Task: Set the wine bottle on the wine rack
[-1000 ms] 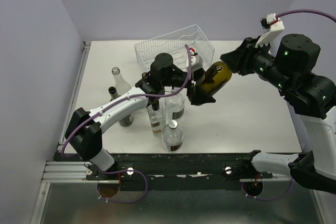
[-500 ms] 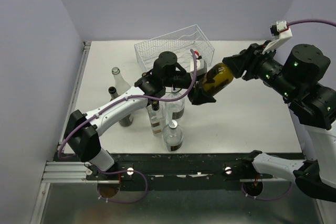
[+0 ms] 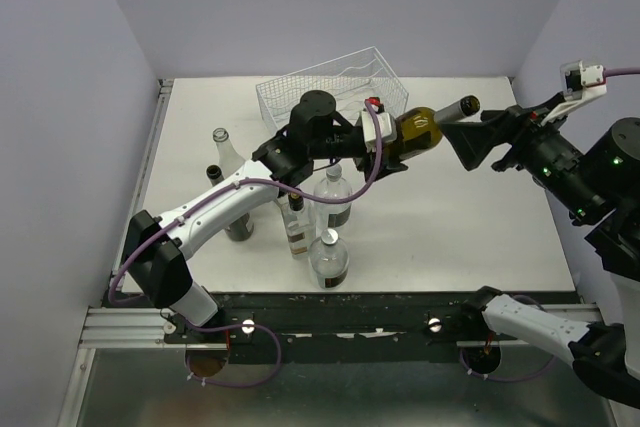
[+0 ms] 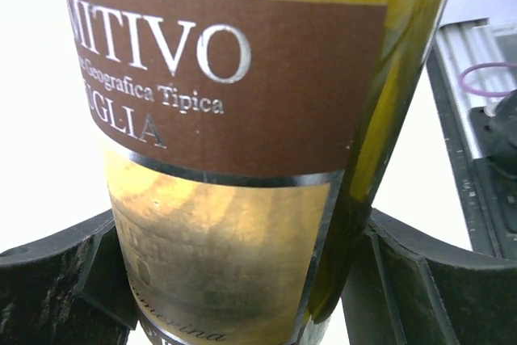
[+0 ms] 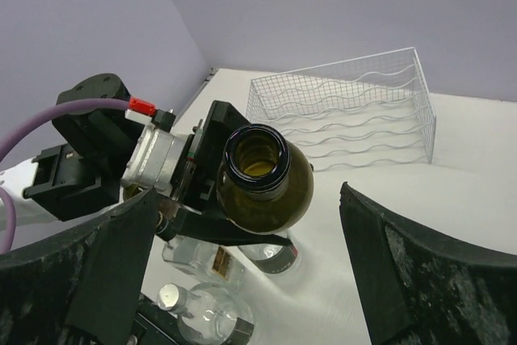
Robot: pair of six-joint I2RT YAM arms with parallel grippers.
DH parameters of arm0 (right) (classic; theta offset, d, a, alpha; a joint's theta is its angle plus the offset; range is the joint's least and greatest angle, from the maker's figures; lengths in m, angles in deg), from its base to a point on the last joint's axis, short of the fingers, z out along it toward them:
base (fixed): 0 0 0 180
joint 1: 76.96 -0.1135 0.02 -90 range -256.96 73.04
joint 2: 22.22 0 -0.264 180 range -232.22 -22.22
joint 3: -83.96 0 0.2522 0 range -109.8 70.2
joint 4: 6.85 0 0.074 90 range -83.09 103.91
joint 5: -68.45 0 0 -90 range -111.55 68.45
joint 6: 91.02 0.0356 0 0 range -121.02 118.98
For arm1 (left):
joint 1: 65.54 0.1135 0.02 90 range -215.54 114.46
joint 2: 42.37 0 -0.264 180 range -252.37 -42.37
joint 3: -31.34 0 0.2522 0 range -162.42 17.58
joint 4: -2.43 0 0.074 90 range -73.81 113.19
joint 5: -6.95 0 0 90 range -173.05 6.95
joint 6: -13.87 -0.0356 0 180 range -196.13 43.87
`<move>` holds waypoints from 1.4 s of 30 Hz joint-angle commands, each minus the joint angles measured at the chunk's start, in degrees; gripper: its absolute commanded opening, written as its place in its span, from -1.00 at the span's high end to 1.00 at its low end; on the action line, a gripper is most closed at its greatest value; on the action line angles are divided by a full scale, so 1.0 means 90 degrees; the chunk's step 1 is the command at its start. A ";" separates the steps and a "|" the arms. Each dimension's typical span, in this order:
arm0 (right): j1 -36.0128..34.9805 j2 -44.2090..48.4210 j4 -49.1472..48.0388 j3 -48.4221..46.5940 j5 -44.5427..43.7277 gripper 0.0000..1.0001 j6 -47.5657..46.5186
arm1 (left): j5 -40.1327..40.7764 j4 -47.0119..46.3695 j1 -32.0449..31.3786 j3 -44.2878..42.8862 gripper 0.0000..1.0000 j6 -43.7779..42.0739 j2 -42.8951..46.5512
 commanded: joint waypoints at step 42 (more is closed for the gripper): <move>-0.0027 -0.1335 0.3401 -0.1180 0.0636 -0.73 -0.0074 | 0.0478 -0.1530 -0.0145 -0.0043 1.00 -0.7932 -0.0085</move>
